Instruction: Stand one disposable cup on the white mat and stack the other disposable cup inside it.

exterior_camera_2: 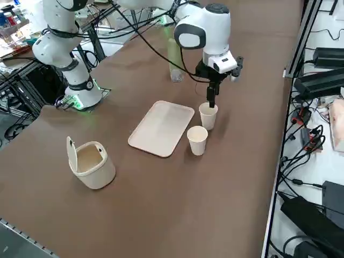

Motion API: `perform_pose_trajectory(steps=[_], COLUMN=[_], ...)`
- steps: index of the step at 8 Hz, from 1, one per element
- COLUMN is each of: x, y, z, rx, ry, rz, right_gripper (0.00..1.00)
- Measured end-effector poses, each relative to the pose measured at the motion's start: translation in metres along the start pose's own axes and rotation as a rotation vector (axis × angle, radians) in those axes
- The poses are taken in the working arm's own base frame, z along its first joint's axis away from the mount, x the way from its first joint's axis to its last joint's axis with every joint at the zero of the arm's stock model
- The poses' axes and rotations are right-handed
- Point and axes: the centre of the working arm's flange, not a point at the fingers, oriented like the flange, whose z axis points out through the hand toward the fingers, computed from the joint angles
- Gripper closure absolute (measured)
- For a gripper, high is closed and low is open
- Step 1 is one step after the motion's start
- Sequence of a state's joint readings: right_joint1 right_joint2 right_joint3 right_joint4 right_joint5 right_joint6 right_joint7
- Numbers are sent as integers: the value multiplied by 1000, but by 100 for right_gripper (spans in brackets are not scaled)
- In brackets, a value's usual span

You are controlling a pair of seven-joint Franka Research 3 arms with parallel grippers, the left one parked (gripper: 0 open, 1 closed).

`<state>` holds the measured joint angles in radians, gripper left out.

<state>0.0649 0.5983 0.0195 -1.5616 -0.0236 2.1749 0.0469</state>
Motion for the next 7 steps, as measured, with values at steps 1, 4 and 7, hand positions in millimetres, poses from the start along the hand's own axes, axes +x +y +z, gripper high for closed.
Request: perform_pose_trajectory(steps=[1,4,7], x=[-1,-3,-3], y=[-1,-3,3], z=[12,34,26], rx=[-2,-9,-23], ry=[-17,-47,-64], rz=[-2,-10,-4], right_gripper=[12,60,98])
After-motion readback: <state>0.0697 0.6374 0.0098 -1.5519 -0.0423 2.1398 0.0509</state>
